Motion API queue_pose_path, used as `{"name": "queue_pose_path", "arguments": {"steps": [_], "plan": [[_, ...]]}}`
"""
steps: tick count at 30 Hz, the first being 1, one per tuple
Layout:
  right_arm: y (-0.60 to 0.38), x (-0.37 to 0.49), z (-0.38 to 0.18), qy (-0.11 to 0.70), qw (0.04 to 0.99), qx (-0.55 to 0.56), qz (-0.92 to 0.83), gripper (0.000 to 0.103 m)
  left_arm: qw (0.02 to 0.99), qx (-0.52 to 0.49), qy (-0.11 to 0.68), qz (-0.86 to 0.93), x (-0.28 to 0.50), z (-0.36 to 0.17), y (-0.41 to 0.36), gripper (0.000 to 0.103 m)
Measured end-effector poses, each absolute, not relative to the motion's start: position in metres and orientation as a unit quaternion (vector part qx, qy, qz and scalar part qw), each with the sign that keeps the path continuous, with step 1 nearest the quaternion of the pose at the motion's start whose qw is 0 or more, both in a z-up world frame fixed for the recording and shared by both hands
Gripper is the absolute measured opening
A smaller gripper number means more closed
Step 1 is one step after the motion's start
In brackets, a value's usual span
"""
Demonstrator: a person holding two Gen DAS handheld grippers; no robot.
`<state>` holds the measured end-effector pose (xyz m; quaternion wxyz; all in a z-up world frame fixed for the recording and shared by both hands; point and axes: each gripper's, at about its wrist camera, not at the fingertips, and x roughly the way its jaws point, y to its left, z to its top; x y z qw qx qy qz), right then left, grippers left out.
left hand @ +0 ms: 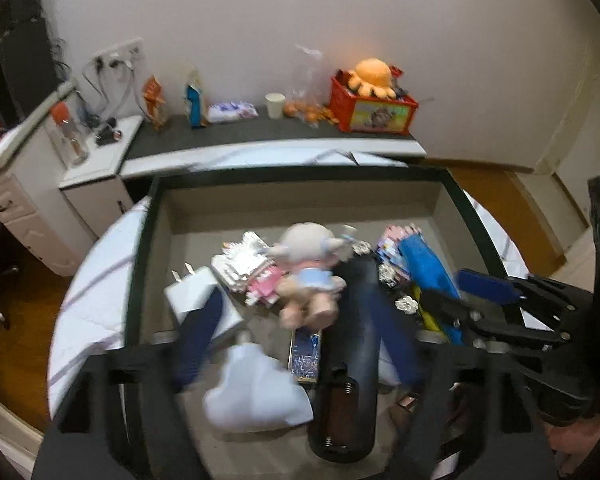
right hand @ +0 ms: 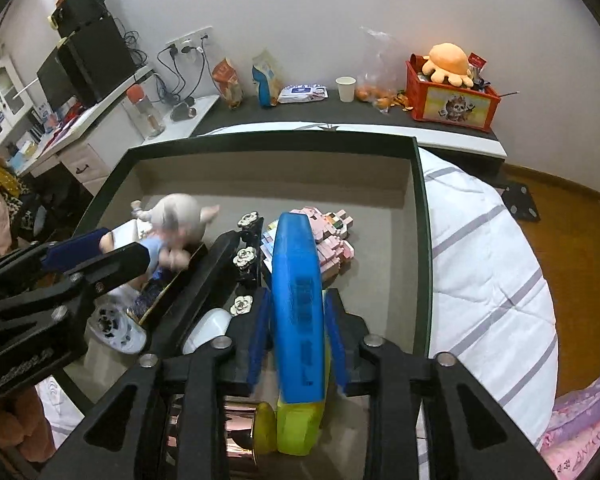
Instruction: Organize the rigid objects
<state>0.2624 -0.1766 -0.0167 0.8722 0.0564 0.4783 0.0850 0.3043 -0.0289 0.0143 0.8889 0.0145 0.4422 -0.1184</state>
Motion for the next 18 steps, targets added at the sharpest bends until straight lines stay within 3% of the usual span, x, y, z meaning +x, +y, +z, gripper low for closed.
{"name": "queue_pose_path", "arguments": {"steps": [1,3,5,18], "plan": [[-0.178,0.261,-0.014,0.472,0.876,0.059,0.082,0.062,0.895,0.014,0.432,-0.114,0.301,0.019,-0.027,0.094],[-0.179,0.255,-0.007,0.459,0.882,0.063,0.082,0.065,0.899,0.013,0.424,-0.111,0.297,0.025,-0.023,0.097],[-0.18,0.251,-0.001,0.45,0.887,0.067,0.079,0.075,0.901,0.008,0.42,-0.108,0.292,0.031,-0.019,0.099],[-0.175,0.165,0.057,0.367,0.926,0.071,0.057,0.08,0.942,0.008,0.33,-0.068,0.196,0.085,0.005,0.103]]}}
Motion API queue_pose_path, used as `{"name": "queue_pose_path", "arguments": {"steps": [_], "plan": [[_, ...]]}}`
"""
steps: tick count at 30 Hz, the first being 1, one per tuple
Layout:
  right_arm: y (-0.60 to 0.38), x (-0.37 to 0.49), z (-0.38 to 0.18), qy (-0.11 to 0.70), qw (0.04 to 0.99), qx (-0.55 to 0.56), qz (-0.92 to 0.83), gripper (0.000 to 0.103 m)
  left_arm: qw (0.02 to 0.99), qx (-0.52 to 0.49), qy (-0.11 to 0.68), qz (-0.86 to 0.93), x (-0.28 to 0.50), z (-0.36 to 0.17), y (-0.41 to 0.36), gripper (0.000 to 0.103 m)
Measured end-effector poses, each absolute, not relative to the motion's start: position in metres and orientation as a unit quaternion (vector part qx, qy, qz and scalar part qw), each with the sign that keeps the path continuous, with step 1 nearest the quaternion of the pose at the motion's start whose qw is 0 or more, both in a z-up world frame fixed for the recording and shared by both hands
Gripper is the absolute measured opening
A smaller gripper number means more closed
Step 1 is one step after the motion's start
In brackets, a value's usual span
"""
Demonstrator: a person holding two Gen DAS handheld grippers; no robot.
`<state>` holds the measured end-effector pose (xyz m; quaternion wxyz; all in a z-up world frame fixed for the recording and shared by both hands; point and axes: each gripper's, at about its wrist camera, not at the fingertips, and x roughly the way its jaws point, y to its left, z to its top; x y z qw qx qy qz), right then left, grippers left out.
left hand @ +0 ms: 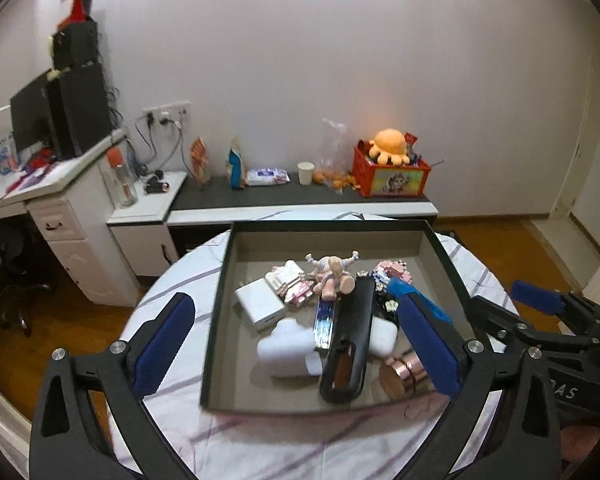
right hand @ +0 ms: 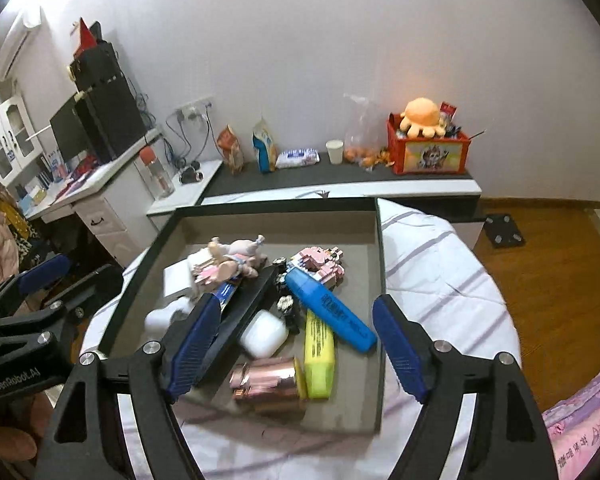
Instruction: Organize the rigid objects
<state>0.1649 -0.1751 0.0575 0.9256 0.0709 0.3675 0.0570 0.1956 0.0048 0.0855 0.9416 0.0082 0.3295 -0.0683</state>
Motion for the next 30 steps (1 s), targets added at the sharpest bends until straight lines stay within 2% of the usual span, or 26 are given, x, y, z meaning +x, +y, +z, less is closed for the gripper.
{"name": "queue_pose_path", "arguments": {"steps": [7,14,21,30], "plan": [[-0.175,0.092,0.072,0.343,0.936,0.069,0.033,0.081,0.953,-0.005,0.298,-0.045,0.127,0.095,0.018,0.103],[-0.173,0.026,0.067,0.343,0.938,0.059,0.006,0.081,0.952,-0.006,0.304,-0.033,0.07,0.085,0.021,0.103],[-0.166,-0.008,0.058,0.351,0.935,0.052,0.003,0.081,0.948,-0.006,0.317,-0.034,0.035,0.075,0.019,0.103],[-0.16,-0.032,0.069,0.329,0.943,0.046,0.008,0.081,0.955,-0.007,0.295,-0.025,0.001,0.089,0.023,0.103]]}}
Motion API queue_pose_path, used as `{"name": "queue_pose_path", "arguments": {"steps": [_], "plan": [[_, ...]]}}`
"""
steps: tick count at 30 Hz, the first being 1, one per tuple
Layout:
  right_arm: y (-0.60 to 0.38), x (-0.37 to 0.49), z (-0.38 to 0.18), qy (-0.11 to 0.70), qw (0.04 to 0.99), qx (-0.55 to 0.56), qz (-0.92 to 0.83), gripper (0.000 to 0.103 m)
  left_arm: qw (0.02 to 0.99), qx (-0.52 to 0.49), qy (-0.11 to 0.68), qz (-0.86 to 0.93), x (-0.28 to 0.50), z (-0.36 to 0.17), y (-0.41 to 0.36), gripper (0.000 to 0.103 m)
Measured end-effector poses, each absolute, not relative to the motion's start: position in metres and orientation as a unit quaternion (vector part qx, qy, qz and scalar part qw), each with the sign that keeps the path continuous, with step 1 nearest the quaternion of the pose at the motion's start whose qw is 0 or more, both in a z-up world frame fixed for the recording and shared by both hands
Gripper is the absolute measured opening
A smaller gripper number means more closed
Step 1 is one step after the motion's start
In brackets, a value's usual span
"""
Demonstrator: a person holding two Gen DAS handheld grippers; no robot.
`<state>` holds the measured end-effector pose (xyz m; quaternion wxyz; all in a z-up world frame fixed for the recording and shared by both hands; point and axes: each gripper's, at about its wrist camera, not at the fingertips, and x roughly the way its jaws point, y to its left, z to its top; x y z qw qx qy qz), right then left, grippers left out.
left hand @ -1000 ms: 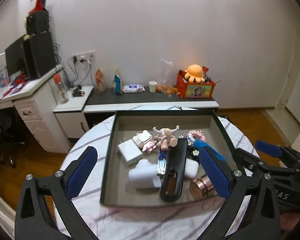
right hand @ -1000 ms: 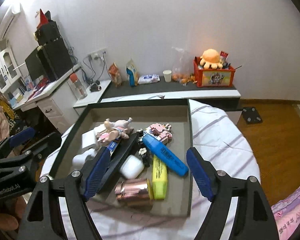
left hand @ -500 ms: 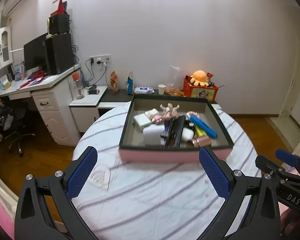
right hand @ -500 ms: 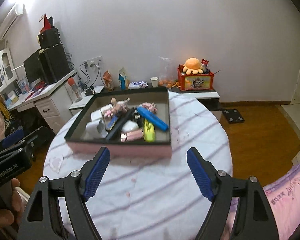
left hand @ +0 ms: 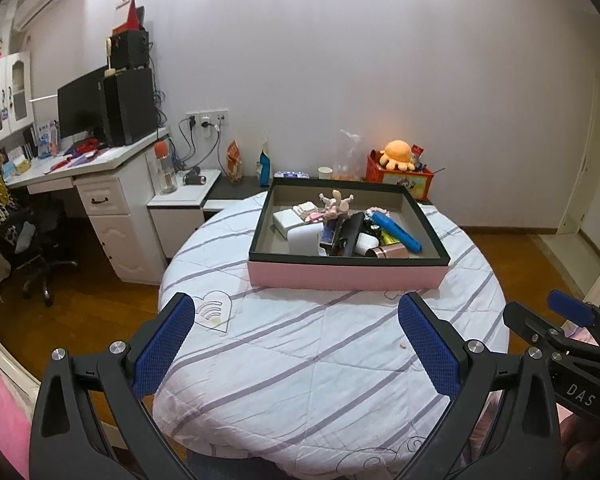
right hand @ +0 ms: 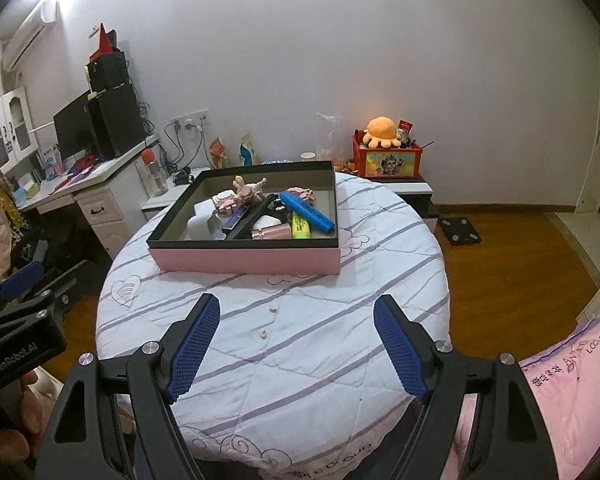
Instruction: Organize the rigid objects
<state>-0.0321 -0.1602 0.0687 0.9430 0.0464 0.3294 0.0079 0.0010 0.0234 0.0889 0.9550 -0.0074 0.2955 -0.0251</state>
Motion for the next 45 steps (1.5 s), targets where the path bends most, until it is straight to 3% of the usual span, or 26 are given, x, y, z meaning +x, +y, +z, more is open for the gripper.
{"name": "queue_pose_path", "arguments": {"steps": [17,45], "plan": [[-0.146,-0.048,0.084,0.306,0.951,0.034,0.019,0.081,0.961,-0.015,0.277,-0.015,-0.021,0.103,0.035,0.103],[-0.146,-0.049,0.08,0.313,0.949,0.036,0.016,0.081,0.95,-0.008,0.31,-0.026,-0.015,0.09,0.03,0.103]]}}
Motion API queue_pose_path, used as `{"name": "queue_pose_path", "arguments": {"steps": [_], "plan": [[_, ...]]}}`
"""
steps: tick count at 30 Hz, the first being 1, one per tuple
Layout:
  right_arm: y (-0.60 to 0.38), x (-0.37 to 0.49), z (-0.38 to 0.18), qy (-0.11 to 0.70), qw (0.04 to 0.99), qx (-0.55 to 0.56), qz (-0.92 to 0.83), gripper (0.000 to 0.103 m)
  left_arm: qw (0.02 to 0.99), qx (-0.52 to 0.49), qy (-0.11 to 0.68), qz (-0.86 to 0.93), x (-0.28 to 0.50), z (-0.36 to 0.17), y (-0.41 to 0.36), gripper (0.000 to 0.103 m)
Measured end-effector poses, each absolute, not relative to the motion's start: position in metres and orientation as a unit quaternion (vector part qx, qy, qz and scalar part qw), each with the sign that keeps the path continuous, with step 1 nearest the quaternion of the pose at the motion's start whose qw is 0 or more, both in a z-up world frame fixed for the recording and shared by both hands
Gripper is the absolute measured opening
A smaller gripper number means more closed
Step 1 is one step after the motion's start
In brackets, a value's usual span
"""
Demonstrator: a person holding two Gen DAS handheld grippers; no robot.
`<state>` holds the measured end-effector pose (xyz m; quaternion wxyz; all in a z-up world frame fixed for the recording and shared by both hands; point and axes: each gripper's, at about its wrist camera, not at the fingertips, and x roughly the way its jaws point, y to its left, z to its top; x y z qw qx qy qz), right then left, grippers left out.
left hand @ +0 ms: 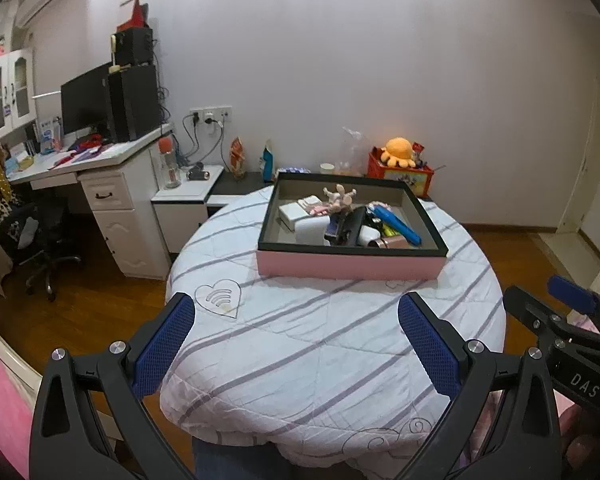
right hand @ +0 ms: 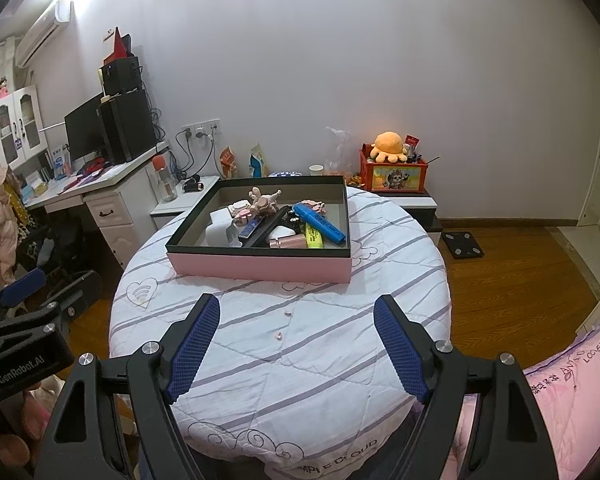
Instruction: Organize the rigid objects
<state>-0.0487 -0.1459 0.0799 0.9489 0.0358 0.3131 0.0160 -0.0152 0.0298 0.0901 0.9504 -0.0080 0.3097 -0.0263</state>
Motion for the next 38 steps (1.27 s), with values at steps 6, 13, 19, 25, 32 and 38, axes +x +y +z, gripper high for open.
{"name": "queue_pose_path", "arguments": {"steps": [6,13,19,25,32,38], "plan": [[-0.146,-0.048,0.08,0.313,0.949,0.035,0.015,0.081,0.946,-0.002,0.325,-0.007,-0.012,0.085,0.031,0.103],[-0.146,-0.047,0.077,0.314,0.949,0.036,0.014,0.081,0.95,-0.002,0.311,0.005,-0.015,0.09,0.036,0.103],[-0.145,-0.047,0.076,0.315,0.948,0.036,0.014,0.081,0.952,-0.004,0.305,0.009,-0.017,0.094,0.041,0.103],[-0.145,-0.047,0.076,0.315,0.948,0.036,0.014,0.081,0.95,-0.011,0.311,-0.002,-0.016,0.094,0.043,0.103],[-0.145,-0.046,0.076,0.315,0.948,0.036,0.014,0.081,0.951,-0.008,0.31,0.0,-0.016,0.094,0.04,0.103],[-0.145,-0.046,0.077,0.315,0.948,0.036,0.014,0.081,0.948,-0.017,0.317,-0.003,-0.015,0.092,0.043,0.103]]}}
